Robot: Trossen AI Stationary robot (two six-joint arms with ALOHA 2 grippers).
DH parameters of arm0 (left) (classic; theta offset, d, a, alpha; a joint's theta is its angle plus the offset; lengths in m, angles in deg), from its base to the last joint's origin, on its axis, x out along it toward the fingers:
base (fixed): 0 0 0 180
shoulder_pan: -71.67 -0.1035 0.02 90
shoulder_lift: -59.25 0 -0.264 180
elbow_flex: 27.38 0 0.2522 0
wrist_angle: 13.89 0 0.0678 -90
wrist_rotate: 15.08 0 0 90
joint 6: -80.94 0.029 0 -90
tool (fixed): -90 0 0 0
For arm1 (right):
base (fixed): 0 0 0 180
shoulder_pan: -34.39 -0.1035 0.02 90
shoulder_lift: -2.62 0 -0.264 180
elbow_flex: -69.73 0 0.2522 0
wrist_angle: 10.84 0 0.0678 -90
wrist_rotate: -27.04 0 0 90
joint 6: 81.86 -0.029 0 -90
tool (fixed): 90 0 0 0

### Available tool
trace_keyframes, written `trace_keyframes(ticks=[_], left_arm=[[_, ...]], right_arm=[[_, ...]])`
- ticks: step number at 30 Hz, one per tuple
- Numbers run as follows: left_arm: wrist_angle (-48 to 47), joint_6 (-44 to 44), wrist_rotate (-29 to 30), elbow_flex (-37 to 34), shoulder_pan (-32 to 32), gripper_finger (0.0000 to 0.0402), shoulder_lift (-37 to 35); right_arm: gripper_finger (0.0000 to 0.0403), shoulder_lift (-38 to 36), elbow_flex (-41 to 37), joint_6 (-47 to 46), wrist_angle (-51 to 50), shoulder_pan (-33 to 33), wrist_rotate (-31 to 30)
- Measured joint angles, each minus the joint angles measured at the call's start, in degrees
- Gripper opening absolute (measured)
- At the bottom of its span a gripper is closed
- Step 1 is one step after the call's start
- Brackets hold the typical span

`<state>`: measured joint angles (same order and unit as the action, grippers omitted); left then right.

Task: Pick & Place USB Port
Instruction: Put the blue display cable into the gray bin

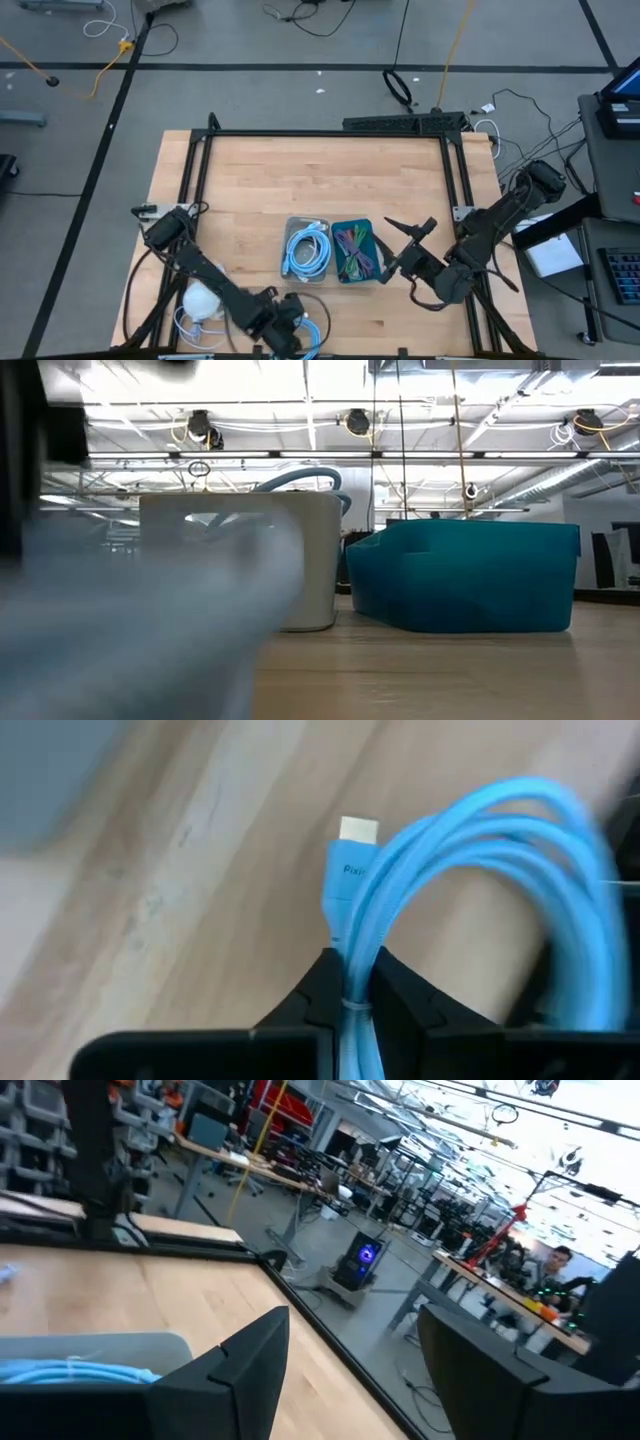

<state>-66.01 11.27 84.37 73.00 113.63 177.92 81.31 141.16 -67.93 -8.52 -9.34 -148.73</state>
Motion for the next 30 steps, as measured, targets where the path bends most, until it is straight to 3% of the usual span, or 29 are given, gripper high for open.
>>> trace_keyframes(ticks=[4, 7, 11, 15, 19, 22, 27, 30], left_arm=[[-11.54, -0.87, 9.61, 10.63, 3.9, 0.0021, -2.51], [-18.13, -0.77, 22.84, 15.27, 6.46, 0.0015, -5.66], [-21.37, 1.22, 43.57, 15.53, 6.71, 0.0015, -11.82], [-27.59, 2.15, 51.08, 13.22, 2.82, 0.0015, -16.57], [-28.26, 5.56, 50.9, 7.62, -5.22, 0.0015, -22.01], [-19.99, 13.57, 44.73, 0.12, -11.88, 0.0014, -26.26], [11.95, 29.7, 25.36, -17.72, -20.92, 0.0014, -33.66], [31.46, 34.09, 14.4, -29.31, -24.12, 0.0014, -37.85]], right_arm=[[0.0216, -0.82, 0.0, -0.59, -0.03, -1.75, 0.04], [0.0213, -1.09, 0.0, -1.62, -0.03, -2.51, 0.05], [0.0213, -1.06, 0.0, -2.93, -0.17, -3.02, 0.26], [0.0212, -1.06, -0.56, -4.32, -0.42, -3.28, 0.29], [0.0212, -1.02, -1.61, -4.52, 0.0, -3.28, 0.3], [0.0212, -1.02, -2.17, -4.69, 0.32, -3.28, 0.3], [0.0212, -1.02, -2.9, -6.66, 0.41, -3.28, 0.34], [0.0212, -1.02, -3.64, -8.23, 0.35, -3.79, 0.34]])
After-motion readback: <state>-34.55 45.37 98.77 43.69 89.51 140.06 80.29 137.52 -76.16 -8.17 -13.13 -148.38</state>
